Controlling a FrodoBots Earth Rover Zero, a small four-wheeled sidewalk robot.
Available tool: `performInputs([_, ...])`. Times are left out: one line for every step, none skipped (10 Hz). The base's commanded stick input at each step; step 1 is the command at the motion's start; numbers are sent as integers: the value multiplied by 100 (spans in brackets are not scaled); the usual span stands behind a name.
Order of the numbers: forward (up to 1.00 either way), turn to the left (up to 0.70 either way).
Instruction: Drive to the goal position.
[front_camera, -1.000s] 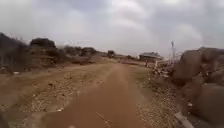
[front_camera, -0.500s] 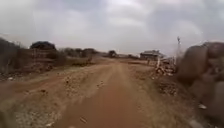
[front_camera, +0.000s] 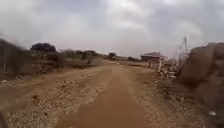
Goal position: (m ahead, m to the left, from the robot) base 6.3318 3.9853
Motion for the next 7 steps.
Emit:
performInputs([50, 0])
performInputs([50, 0])
performInputs([50, 0])
performInputs([50, 0])
performInputs([50, 0])
performInputs([50, 0])
performInputs([50, 0])
